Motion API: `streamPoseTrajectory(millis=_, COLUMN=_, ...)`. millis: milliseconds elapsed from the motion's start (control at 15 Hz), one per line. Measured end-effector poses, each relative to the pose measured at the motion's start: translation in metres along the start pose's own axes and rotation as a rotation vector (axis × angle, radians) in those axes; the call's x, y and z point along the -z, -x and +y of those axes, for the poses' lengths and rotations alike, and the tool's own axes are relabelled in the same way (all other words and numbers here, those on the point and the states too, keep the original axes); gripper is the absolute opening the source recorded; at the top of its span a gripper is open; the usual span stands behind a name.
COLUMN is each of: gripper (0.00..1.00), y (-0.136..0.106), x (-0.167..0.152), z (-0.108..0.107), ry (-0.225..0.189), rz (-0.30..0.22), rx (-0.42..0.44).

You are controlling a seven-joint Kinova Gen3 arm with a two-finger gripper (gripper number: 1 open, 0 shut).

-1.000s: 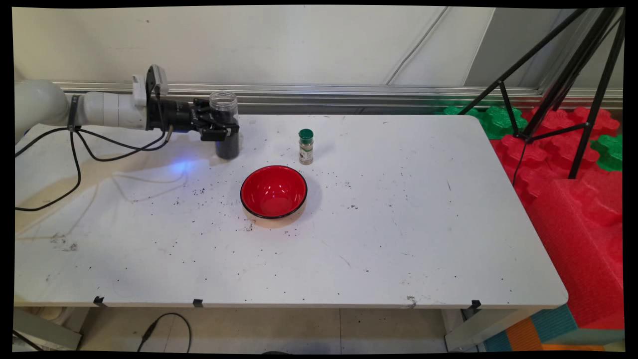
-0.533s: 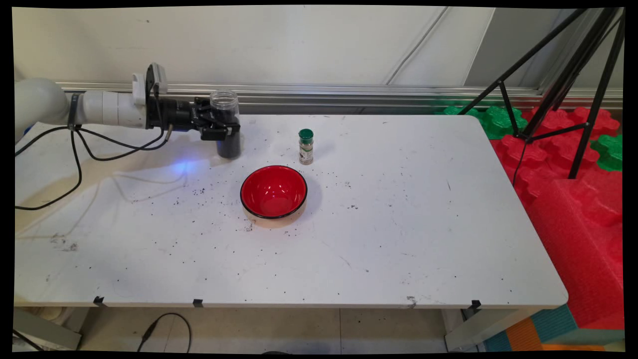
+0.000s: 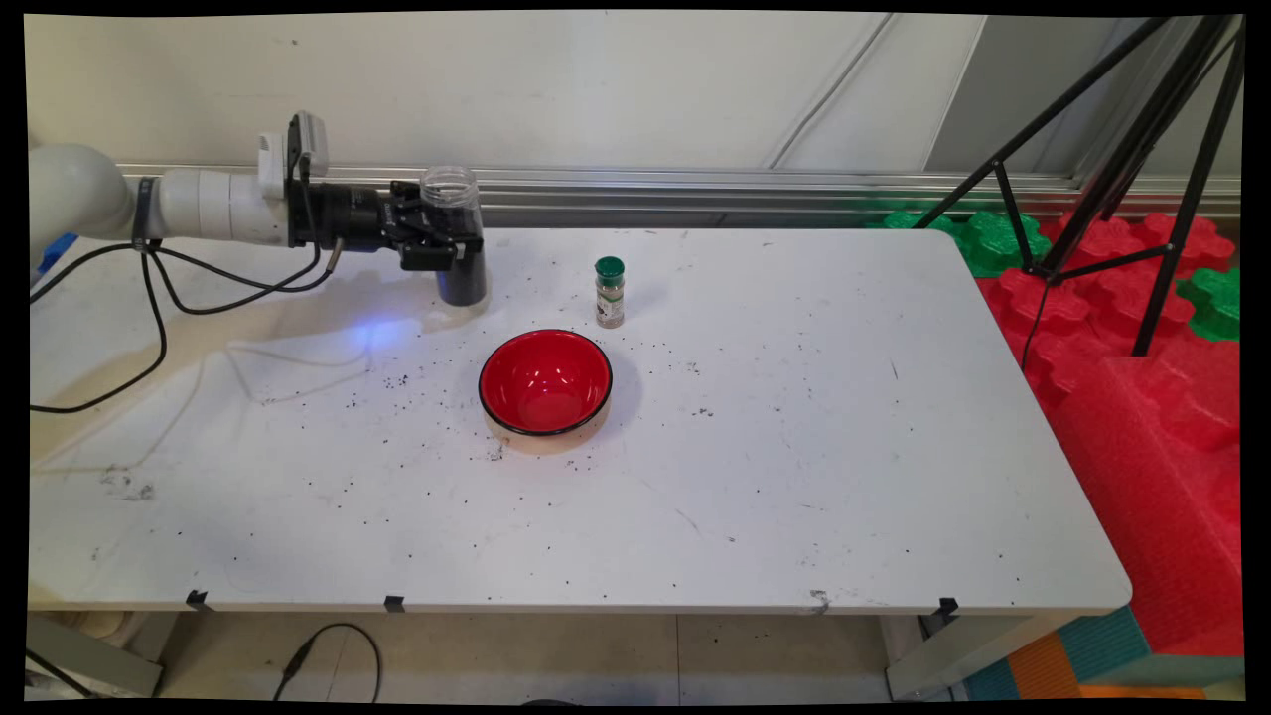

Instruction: Pour the black seasoning powder in the red bowl

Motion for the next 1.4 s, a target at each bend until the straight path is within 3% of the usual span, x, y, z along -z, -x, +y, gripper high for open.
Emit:
streamPoseTrajectory(millis=867, gripper=0.0, y=-0.041, x=0.002, z=0.011, ry=0.039, rz=0.069, rx=-0.059)
streamPoseTrajectory(millis=1400, gripper=0.0, y=-0.066, x=-0.008, z=0.021, ry=0.056, rz=0.097, rx=-0.151)
